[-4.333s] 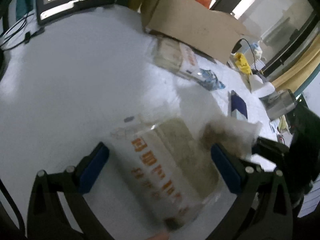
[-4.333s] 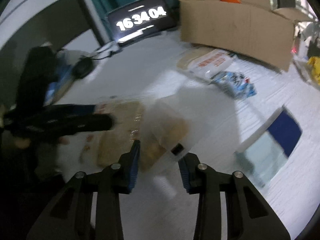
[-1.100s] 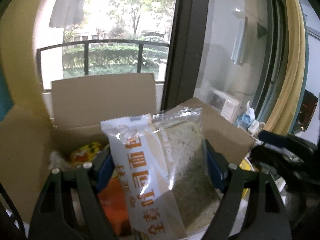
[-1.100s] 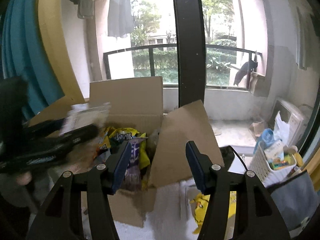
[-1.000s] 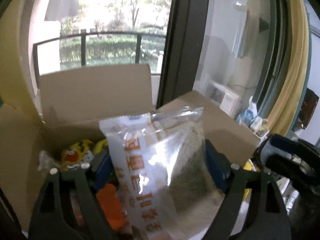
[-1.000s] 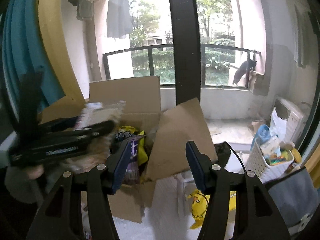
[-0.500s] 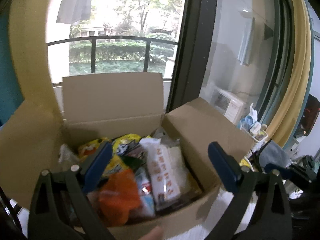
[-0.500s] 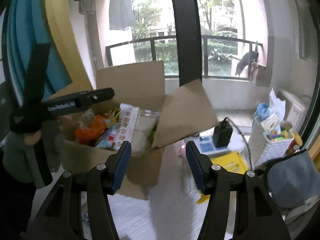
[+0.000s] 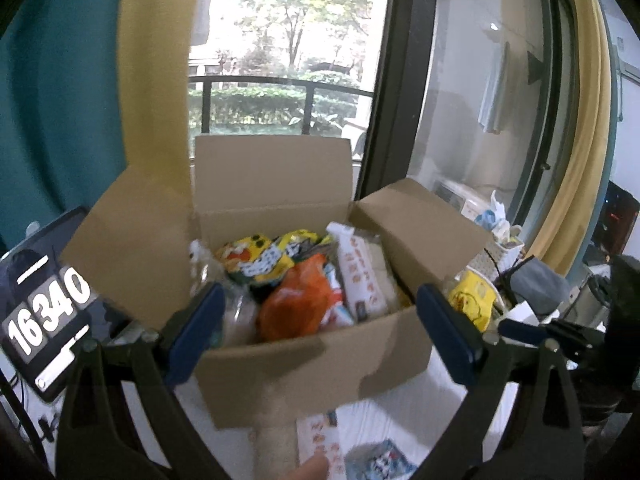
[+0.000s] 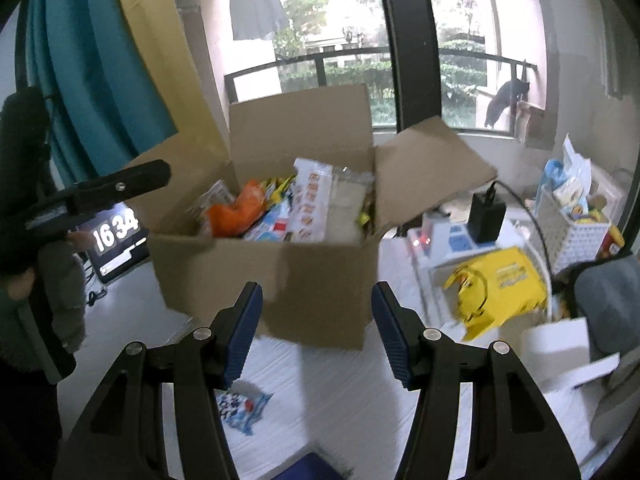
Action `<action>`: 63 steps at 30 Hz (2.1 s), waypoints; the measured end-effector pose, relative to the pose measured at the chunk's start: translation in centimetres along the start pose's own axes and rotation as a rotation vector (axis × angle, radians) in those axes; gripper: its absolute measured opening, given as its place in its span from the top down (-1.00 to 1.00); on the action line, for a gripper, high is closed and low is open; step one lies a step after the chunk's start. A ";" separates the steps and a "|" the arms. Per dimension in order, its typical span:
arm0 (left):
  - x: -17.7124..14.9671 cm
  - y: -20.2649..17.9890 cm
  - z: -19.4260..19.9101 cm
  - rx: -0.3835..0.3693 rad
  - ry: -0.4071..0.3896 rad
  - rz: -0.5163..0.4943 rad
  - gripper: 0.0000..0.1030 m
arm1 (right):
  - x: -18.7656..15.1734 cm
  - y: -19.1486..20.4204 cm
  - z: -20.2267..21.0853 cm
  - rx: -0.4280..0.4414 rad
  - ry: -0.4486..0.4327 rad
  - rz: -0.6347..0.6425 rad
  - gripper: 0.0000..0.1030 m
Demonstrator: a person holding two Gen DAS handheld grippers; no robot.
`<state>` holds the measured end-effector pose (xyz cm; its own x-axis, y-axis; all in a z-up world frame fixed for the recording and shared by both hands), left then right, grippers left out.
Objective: Organize snacks
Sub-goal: 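Move both grippers back from the box toward the table items, then grasp the blue-white snack packet with the right gripper while the left grasps the second bread bag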
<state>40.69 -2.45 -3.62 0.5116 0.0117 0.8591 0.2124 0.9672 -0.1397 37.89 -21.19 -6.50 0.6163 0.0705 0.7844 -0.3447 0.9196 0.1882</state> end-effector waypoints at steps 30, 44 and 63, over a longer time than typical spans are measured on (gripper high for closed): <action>-17.0 2.5 -1.4 -0.018 0.292 0.053 -0.89 | -13.1 6.4 -7.0 0.125 0.311 -0.090 -0.16; -20.3 1.6 -3.7 0.040 0.383 0.005 -0.89 | -14.1 6.6 -7.0 0.161 0.294 -0.022 0.32; -21.6 1.1 -5.6 0.162 0.459 -0.060 -0.87 | -11.8 1.6 -2.0 0.168 0.105 -0.169 0.32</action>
<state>34.55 -3.09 -25.12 0.8244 -0.1235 0.5524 0.1396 0.9901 0.0130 31.51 -19.72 -16.65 0.7423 -0.0313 0.6694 -0.3376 0.8454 0.4139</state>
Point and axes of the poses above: each gripper's, at about its wrist camera, not at the fingertips, and z roughly against the way its jaws point, y to its left, x to its top, the point moved 9 cm from there along -z, roughly the way its jaws point, and after that the axes turned 2 degrees about -z, right-handed, at the moved point
